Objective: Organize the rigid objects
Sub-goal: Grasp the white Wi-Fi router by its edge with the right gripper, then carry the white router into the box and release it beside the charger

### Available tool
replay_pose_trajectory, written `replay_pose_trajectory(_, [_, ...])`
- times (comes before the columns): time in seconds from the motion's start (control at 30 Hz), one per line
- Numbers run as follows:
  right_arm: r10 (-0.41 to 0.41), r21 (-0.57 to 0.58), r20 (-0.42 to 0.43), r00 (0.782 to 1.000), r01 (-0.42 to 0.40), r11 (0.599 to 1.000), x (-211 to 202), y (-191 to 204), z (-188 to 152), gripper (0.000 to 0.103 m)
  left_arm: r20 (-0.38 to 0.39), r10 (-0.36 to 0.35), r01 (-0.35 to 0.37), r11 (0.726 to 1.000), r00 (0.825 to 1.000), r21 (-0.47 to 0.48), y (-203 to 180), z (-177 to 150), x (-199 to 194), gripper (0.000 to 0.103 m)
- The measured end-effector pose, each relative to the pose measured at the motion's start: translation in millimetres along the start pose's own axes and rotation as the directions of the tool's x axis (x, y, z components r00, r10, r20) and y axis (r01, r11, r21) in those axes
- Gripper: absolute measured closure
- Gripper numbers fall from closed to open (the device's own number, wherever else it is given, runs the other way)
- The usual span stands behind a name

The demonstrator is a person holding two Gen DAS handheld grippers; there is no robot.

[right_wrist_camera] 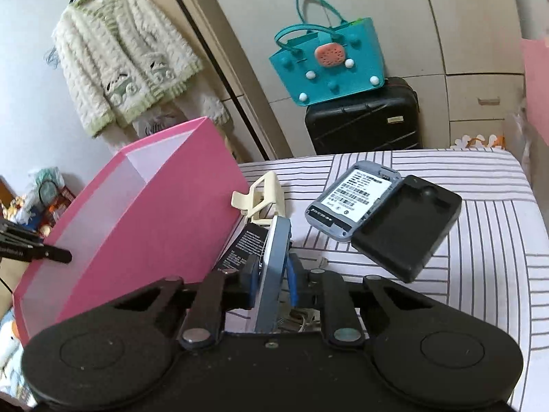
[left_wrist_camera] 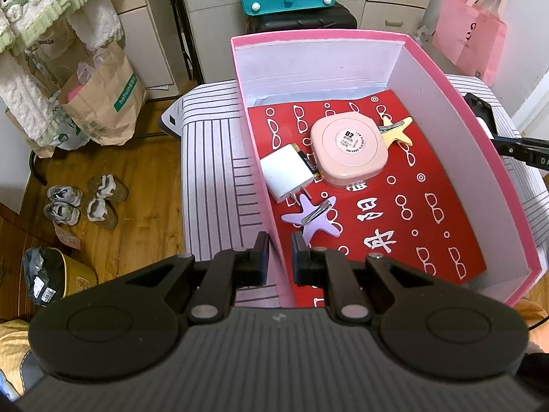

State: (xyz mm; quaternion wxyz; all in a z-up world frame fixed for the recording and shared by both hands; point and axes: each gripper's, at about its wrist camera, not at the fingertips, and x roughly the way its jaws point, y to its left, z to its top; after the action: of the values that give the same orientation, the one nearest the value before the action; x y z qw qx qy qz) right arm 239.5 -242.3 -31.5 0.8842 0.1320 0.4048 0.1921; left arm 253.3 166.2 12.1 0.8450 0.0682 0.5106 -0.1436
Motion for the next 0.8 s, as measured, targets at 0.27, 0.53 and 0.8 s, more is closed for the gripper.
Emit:
replay_pose_trajectory(0.27, [0.002, 0.076, -0.167, 0.986, 0.011, 0.997, 18.2, -2.4, 5.7, 0.082, -0.003, 0.007, -0.007, 1.000, 1.000, 0.010, -1.2, 1.5, 0.6, 0.091])
replay_pose_trajectory(0.53, [0.043, 0.087, -0.147, 0.988, -0.031, 0.996, -6.2, 4.0, 17.8, 0.086, -0.003, 0.007, -0.007, 1.000, 1.000, 0.007, -1.8, 1.7, 0.8, 0.091])
replay_pose_trajectory(0.8, [0.151, 0.064, -0.146, 0.978, -0.143, 0.988, -31.8, 32.2, 46.3, 0.086, -0.002, 0.009, -0.009, 1.000, 1.000, 0.008, -2.7, 1.6, 1.4, 0.091])
